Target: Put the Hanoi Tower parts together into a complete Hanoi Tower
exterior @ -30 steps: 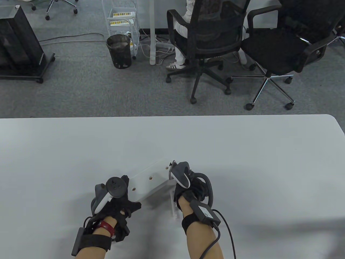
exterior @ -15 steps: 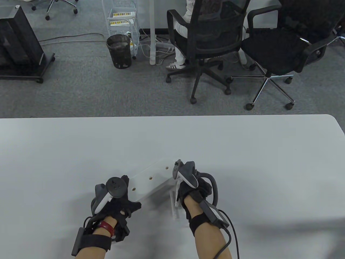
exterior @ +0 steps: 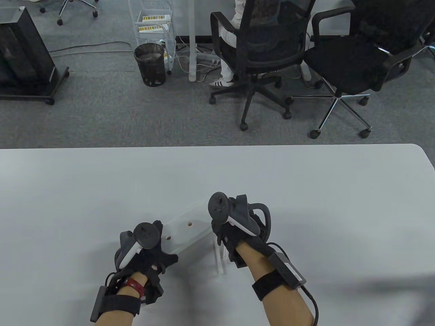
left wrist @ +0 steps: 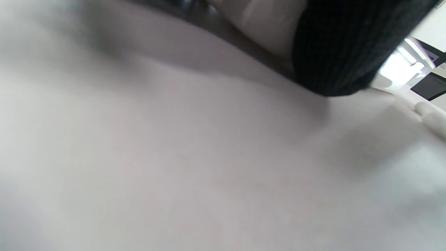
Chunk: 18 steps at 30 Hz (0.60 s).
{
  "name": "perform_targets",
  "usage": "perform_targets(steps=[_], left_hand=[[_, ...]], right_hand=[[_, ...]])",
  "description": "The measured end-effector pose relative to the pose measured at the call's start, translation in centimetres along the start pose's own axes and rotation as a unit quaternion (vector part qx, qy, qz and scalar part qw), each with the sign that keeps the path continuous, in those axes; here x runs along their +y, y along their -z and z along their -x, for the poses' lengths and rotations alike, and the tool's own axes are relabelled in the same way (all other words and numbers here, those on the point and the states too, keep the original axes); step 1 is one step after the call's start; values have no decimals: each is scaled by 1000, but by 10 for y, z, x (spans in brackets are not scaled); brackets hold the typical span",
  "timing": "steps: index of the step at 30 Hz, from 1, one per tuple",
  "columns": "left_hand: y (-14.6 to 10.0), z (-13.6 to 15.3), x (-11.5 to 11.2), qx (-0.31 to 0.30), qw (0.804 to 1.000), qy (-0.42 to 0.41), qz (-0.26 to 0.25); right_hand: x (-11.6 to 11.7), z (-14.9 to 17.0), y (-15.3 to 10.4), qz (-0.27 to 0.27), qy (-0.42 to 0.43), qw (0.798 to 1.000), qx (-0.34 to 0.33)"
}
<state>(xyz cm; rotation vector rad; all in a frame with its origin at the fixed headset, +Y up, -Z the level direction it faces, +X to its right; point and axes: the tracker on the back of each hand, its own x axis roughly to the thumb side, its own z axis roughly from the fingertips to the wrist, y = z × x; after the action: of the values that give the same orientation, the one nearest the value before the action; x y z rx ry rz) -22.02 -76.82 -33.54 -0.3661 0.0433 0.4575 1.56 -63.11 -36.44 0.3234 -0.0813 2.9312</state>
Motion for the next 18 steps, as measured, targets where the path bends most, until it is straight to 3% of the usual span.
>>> perform_targets(steps=[4,11,18], left_hand=[[1,1,0,-1,1000,0,-1],[1,1,-1,-1,1000,0,0],[3,3,-2,-1,1000,-1,1]], right_hand=[[-7,-12,-2,58,23,997,-44],[-7,-12,5,99,82,990,-60],[7,-4,20,84,107,990,-34]])
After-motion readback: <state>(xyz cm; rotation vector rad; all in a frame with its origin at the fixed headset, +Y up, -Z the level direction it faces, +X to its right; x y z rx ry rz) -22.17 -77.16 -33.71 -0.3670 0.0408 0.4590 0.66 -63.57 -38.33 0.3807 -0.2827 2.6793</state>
